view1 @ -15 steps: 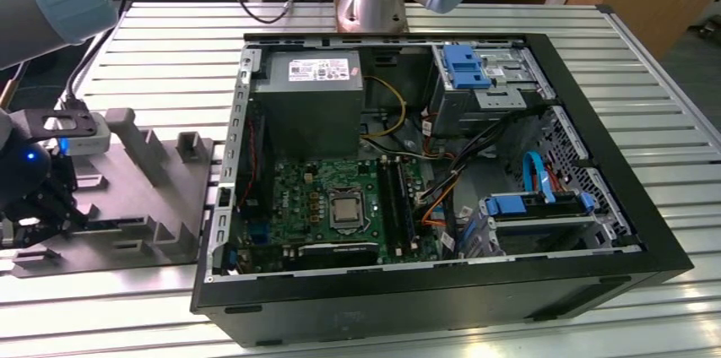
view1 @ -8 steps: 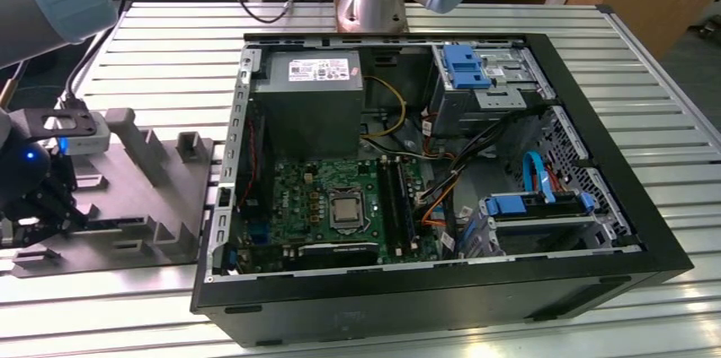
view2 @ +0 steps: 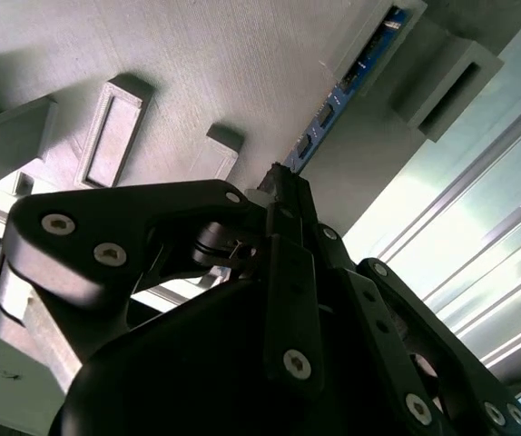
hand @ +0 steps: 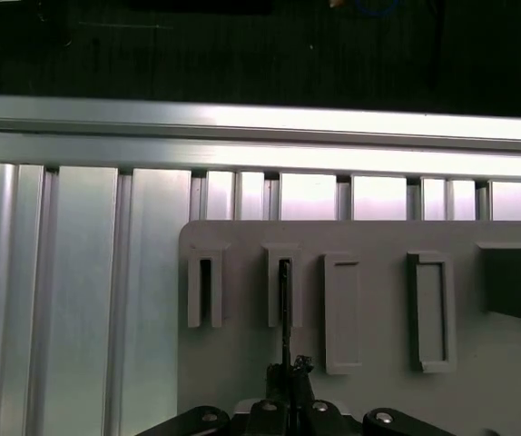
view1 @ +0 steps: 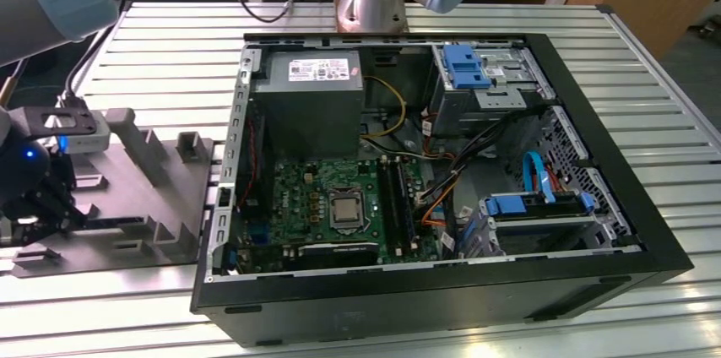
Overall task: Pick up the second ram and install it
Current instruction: 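Pick up the second ram and move it above second insertion slot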
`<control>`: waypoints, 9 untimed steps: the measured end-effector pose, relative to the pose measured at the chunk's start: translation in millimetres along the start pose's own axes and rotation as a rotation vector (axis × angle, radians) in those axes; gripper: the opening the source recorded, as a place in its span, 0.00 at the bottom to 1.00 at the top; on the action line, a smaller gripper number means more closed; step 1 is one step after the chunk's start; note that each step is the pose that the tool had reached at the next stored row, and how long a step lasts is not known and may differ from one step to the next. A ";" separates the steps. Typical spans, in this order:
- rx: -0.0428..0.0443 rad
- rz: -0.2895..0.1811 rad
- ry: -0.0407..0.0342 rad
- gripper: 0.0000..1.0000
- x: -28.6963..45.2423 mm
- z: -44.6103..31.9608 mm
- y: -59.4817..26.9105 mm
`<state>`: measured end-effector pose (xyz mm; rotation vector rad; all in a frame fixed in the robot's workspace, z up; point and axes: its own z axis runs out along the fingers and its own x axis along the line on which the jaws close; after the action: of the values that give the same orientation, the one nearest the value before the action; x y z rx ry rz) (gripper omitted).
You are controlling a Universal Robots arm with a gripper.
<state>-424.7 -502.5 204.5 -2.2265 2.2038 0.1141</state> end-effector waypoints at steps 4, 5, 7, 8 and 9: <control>-0.0003 0.000 -0.0007 0.13 0.0 -0.1 -0.1; -0.0002 0.000 -0.0008 0.13 0.0 -0.1 -0.2; -0.0008 0.000 -0.0004 0.13 -0.1 -1.5 0.0; -0.0005 0.000 -0.0007 0.13 -0.1 -2.4 0.0; -0.0005 0.000 -0.0007 0.13 -0.2 -3.5 0.0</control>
<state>-424.6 -502.4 208.0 -2.2262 2.2038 0.1153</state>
